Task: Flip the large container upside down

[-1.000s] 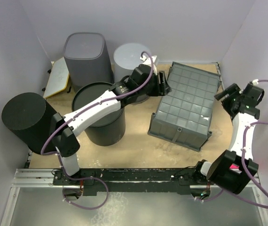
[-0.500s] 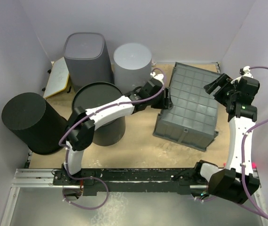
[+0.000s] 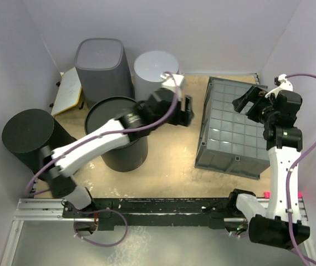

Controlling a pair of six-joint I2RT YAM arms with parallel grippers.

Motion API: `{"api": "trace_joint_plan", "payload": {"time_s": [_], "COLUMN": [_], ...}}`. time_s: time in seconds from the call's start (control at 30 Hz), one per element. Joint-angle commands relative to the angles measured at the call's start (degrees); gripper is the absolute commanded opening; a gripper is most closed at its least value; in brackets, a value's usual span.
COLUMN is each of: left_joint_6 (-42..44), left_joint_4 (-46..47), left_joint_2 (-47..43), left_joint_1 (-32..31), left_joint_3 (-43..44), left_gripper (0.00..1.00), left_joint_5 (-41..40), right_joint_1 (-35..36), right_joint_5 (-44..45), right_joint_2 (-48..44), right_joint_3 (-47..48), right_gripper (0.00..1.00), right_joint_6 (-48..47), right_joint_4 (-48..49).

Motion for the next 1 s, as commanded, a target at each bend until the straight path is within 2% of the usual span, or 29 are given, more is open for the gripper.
{"api": "trace_joint_plan", "payload": {"time_s": [0.0,0.17,0.33,0.47,0.97], "left_joint_6": [2.4,-0.2,-2.2,-2.5,0.5], "left_joint_4": [-3.4,-3.4,-3.2,-4.0,-2.4], "left_joint_2": [-14.4,-26.0,-32.7,-33.1,-31.5], "left_joint_1": [0.4,0.4,0.4,0.4,0.4], "left_joint_3": [-6.3,-15.6,-21.3,-21.2,-20.6], "left_gripper": [0.68,0.71,0.71,0.71,0.72], "left_joint_5": [-17.3,-24.7,-32.0,-35.0,-34.6], "right_joint_1": [1.1,1.5,1.6,1.5,1.8], "right_joint_5": [-4.3,-8.5,-14.5,-18.3,-16.0], "right_joint_2": [-3.1,-6.1,-9.4,-10.8,-11.0], "right_joint_3": [-1.4,-7.0,-15.4,-19.0,-17.6], "right_gripper": [0.98,1.00,1.00,1.00,1.00], "right_joint_6": [-1.2,-0.3,3.9,6.0,4.2], "right_joint_4": [4.7,10.8,20.5,24.7,21.6]}}
